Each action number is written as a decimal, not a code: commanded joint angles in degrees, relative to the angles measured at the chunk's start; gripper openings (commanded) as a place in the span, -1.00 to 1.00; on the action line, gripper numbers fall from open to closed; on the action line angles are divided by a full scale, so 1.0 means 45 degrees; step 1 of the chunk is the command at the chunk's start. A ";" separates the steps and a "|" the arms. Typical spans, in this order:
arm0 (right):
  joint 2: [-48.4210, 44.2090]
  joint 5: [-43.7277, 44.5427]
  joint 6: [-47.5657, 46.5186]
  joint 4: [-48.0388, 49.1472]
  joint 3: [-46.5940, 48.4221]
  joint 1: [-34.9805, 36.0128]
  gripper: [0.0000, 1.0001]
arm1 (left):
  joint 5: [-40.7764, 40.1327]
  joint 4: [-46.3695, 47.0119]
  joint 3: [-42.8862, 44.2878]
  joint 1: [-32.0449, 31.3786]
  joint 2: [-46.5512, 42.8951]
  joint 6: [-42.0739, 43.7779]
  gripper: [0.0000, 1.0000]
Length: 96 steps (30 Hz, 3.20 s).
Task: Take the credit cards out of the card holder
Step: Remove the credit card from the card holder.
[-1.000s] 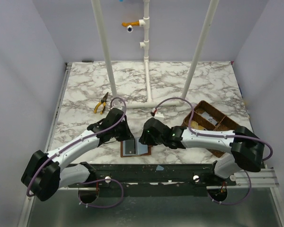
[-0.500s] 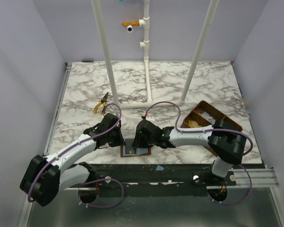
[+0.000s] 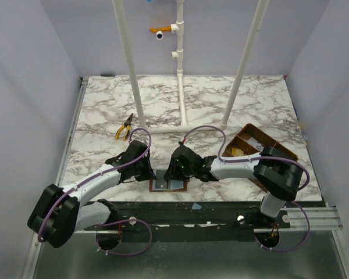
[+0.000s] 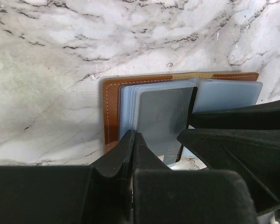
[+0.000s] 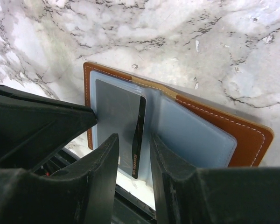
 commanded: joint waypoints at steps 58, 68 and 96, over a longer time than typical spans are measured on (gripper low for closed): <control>-0.1473 -0.1360 0.1350 0.3971 -0.3874 -0.1453 -0.99 | -0.0774 0.0032 -0.0814 -0.0922 0.0942 -0.1341 -1.00; -0.1768 -0.1067 0.1295 0.3604 -0.4233 -0.1603 -0.99 | -0.0833 -0.0042 -0.0742 -0.0851 0.0927 -0.1244 -1.00; -0.1012 -0.2698 0.1784 0.5947 -0.4926 -0.1923 -0.54 | -0.0676 -0.0013 -0.0563 -0.0840 0.0967 -0.1057 -1.00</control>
